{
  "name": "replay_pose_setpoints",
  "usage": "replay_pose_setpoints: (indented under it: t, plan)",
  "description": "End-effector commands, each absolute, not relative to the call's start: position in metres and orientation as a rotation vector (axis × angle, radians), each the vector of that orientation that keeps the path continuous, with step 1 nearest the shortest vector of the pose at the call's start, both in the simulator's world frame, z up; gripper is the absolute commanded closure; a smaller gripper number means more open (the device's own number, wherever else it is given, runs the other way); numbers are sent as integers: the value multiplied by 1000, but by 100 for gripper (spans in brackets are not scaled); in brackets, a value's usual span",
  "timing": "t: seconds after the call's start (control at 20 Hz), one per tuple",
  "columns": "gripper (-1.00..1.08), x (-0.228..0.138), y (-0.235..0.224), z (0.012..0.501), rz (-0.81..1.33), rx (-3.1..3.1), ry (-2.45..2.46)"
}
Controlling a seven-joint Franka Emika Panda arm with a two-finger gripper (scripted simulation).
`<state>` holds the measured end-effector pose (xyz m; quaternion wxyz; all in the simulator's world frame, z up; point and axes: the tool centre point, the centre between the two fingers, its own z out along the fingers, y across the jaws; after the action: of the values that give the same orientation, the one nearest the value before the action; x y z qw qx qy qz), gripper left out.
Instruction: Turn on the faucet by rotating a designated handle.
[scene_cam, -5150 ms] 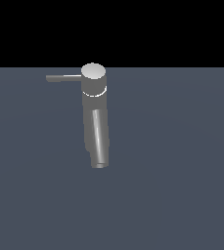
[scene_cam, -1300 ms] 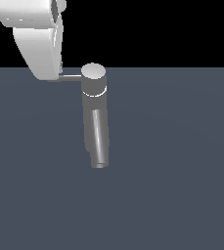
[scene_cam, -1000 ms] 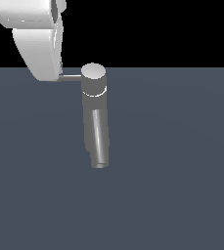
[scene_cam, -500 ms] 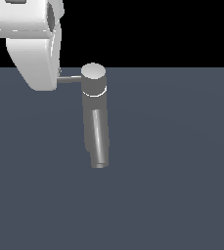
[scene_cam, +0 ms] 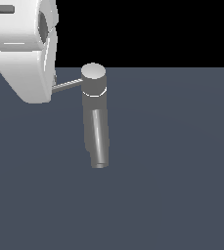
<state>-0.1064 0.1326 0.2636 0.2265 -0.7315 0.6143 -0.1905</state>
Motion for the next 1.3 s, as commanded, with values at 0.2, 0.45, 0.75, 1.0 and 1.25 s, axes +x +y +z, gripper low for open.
replay_pose_setpoints:
  t: [0.2, 0.45, 0.75, 1.0, 1.25]
  plan:
    - [108, -115, 132, 259, -527, -2016, 1692]
    - [108, -120, 126, 254, -527, -2016, 1693]
    - [108, -126, 118, 250, -526, -2016, 1695]
    - [108, -130, 112, 246, -526, -2016, 1697]
    - [108, -134, 106, 242, -526, -2016, 1698]
